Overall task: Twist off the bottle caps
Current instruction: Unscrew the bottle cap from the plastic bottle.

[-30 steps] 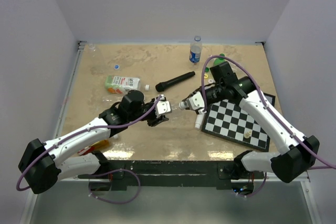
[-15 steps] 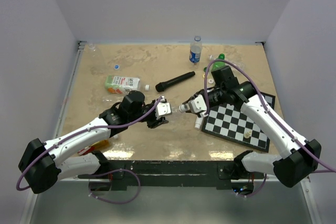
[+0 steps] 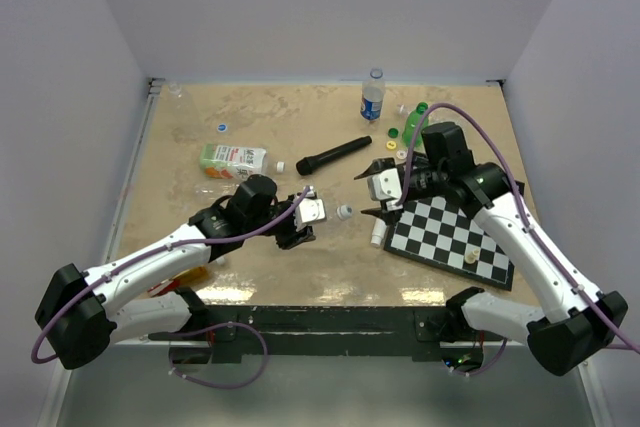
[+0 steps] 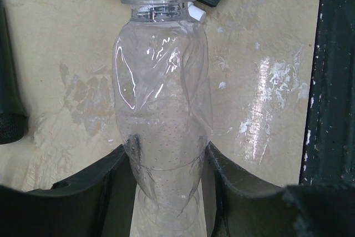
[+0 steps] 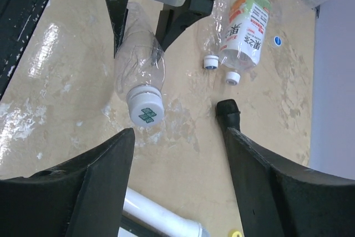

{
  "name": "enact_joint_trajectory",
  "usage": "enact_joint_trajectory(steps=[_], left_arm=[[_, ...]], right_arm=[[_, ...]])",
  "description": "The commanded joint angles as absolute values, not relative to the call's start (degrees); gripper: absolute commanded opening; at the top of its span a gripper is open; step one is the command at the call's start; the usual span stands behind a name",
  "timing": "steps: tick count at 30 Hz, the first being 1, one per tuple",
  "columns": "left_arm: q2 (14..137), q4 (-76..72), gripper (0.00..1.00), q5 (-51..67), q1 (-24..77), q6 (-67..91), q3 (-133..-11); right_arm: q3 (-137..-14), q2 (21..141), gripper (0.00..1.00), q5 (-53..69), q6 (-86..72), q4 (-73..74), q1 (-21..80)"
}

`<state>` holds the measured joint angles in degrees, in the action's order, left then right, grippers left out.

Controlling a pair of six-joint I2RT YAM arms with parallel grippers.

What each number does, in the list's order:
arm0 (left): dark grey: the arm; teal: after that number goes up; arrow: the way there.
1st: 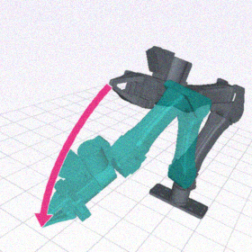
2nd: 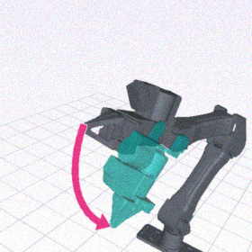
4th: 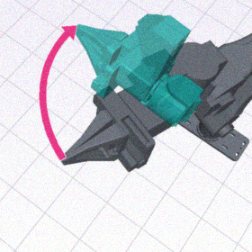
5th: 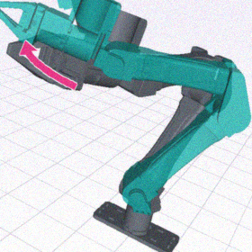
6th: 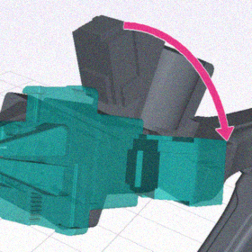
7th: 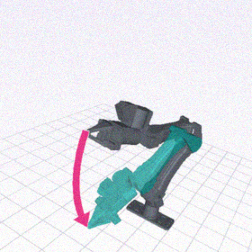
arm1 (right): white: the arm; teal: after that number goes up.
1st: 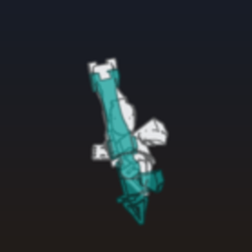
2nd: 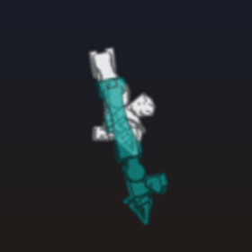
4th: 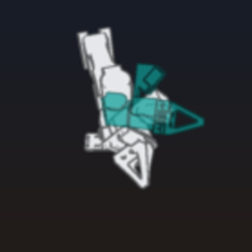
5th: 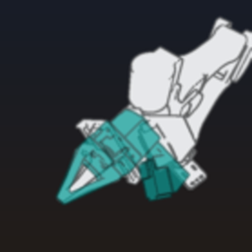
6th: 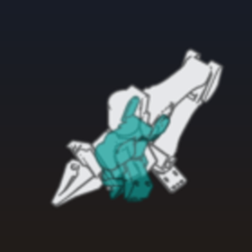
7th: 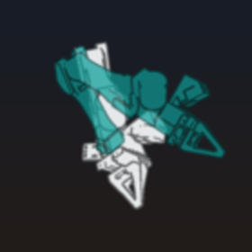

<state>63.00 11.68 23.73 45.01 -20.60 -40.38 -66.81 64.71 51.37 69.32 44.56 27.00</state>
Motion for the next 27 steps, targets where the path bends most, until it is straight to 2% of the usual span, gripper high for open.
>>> enact_joint_trajectory(steps=[1, 11, 27], left_arm=[[62.0, 10.4, 0.02, 23.6, 44.9, -21.0, -40.3], [61.9, 10.3, 0.02, 23.3, 45.0, -20.8, -40.3], [61.6, 10.3, 0.02, 21.7, 45.0, -20.7, -40.3]], right_arm=[[-67.9, 62.1, 0.7, 50.8, 64.2, 44.2, 25.3], [-70.1, 61.2, 0.71, 50.9, 53.0, 44.3, 23.3], [-74.5, 66.4, 0.71, 53.6, 50.6, 50.3, 20.7]])
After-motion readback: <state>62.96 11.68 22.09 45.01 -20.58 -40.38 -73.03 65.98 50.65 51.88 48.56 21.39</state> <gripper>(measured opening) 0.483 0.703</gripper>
